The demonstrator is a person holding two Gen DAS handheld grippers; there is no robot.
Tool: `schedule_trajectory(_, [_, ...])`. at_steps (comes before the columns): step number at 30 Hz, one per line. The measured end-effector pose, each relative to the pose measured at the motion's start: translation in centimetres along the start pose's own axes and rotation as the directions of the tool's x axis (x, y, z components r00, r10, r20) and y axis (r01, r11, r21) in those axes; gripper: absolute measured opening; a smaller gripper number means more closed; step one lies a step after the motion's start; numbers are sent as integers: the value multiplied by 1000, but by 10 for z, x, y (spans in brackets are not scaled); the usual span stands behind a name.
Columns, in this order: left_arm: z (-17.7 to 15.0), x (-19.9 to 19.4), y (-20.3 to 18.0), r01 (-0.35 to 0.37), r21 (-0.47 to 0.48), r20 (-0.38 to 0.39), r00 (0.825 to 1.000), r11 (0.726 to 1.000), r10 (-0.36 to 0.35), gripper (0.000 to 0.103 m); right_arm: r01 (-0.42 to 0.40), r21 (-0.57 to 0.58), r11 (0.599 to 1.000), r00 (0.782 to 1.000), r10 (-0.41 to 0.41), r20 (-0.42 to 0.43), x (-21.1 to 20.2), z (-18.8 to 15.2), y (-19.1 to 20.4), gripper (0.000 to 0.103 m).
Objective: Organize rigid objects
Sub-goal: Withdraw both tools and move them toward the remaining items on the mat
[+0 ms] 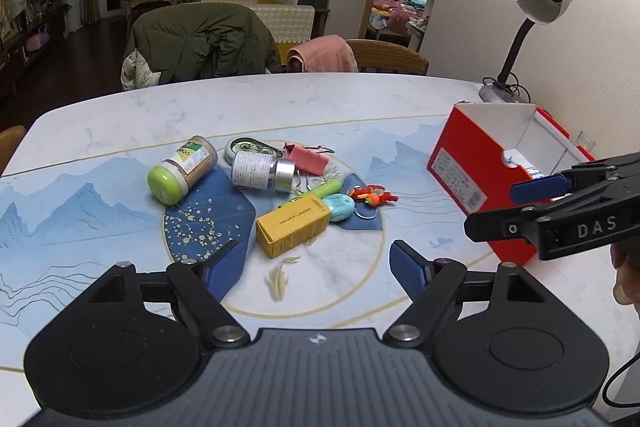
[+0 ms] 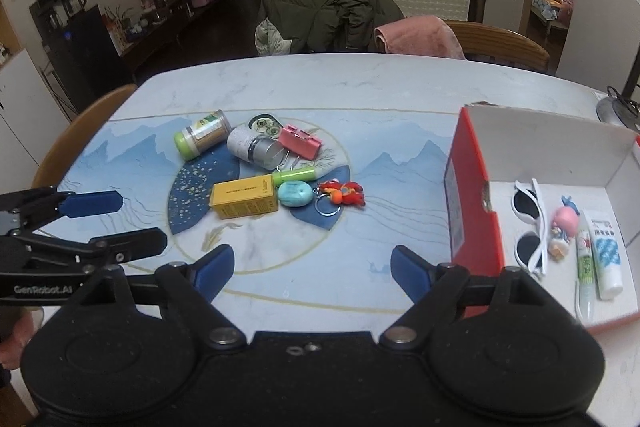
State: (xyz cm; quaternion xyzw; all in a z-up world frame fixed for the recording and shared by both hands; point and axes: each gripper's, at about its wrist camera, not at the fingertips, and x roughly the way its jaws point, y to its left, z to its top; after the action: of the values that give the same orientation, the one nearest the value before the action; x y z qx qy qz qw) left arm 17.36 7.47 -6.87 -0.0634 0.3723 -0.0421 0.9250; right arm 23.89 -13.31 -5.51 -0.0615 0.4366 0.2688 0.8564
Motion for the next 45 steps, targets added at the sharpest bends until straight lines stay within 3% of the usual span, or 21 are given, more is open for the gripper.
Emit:
schedule_trajectory(7, [2,32,12,-19,15,-1,1000,1000,19,81,36,-24,999,999,-36,-30,34,12,-3,85])
schedule_trajectory(10, [2,45,19,12,-8,-5,1000,1000,-12,83,40,-40,998,998,-42,-41,48,17,-4,85])
schedule_trajectory(12, [3,54,22,20,-23,-6,1000,1000,-20,93,54,-54,997,997,-56,-47,57,20,-4,85])
schedule_trajectory(16, [4,69,25,33,-21,5,999,999,-33,96,59,-55,997,996,-63,-65,75,25,-8,85])
schedule_trajectory(17, [5,74,26,27,-20,-1,1000,999,-27,103,58,-56,997,996,-62,-71,79,26,-8,85])
schedule_trajectory(30, [10,125,24,-49,-104,-28,999,993,46,103,77,-119,990,989,-91,-117,128,35,-13,78])
schedule_trajectory(45, [3,143,29,-83,-176,-26,996,981,80,103,41,-105,994,988,-56,-145,154,41,-24,65])
